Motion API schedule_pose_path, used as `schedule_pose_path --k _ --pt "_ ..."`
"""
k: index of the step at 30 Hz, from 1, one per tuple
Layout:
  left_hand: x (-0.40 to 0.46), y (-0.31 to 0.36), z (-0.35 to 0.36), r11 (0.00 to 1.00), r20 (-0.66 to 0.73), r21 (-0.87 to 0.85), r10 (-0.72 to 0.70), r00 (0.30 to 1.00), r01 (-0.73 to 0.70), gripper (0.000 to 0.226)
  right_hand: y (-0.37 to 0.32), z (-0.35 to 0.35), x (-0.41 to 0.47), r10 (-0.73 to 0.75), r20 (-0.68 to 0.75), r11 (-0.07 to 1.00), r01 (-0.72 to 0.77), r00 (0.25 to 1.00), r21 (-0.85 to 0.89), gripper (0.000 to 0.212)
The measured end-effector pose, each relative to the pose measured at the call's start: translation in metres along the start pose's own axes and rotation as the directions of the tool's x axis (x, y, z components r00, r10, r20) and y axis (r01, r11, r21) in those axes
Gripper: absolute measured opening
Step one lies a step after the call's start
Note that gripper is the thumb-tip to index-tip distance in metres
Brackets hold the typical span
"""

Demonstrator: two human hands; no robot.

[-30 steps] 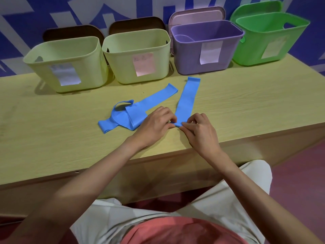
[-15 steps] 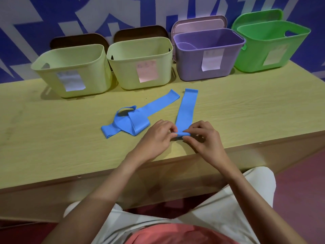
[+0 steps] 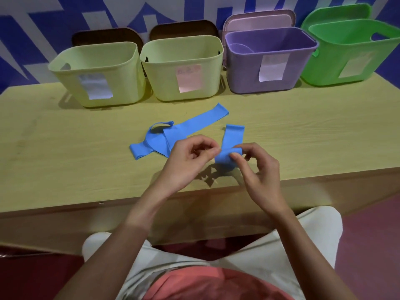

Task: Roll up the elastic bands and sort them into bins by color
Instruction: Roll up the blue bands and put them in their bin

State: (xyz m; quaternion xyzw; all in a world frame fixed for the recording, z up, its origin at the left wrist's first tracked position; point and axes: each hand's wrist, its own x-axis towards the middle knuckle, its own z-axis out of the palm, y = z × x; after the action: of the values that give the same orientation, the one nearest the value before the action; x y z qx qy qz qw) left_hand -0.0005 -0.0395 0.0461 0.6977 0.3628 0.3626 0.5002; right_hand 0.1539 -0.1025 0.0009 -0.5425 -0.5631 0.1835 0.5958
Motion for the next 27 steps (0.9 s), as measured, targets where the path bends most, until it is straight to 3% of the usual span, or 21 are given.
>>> schedule_pose_path --k 6,11,13,18,21,24,27 --pt "-0.006 0.019 0.007 0.989 -0.195 -0.013 0.141 0.971 -0.146 0.004 -0.026 0.006 0.01 -0.06 -0.022 0.996 0.062 0.998 0.071 0.006" --pt "-0.011 0.035 0.011 0.976 -0.297 -0.067 0.178 0.938 -0.207 0.01 -0.042 0.011 0.014 -0.096 -0.03 0.982 0.1 0.995 0.162 0.007" --pt "-0.012 0.038 0.011 0.973 -0.304 -0.112 0.162 0.939 -0.204 0.016 -0.045 0.013 0.015 -0.112 -0.06 0.977 0.121 0.992 0.173 0.001" --pt "-0.016 0.034 0.009 0.952 -0.313 -0.288 0.005 0.95 -0.1 0.004 -0.051 0.016 0.015 -0.07 -0.051 0.964 0.081 0.996 0.254 0.017" --pt "-0.019 0.024 0.009 0.924 -0.294 -0.379 -0.076 0.953 -0.043 0.016 -0.051 0.017 0.015 -0.077 -0.035 0.969 0.083 0.996 0.231 0.011" --pt "-0.02 0.019 0.012 0.954 -0.318 -0.293 -0.035 0.947 -0.063 0.03 -0.051 0.019 0.015 -0.068 -0.046 0.973 0.077 0.997 0.22 0.02" --pt "-0.022 0.011 0.012 0.987 -0.333 -0.054 0.128 0.934 -0.154 0.028 -0.049 0.022 0.012 -0.052 -0.042 0.973 0.06 0.998 0.221 0.024"
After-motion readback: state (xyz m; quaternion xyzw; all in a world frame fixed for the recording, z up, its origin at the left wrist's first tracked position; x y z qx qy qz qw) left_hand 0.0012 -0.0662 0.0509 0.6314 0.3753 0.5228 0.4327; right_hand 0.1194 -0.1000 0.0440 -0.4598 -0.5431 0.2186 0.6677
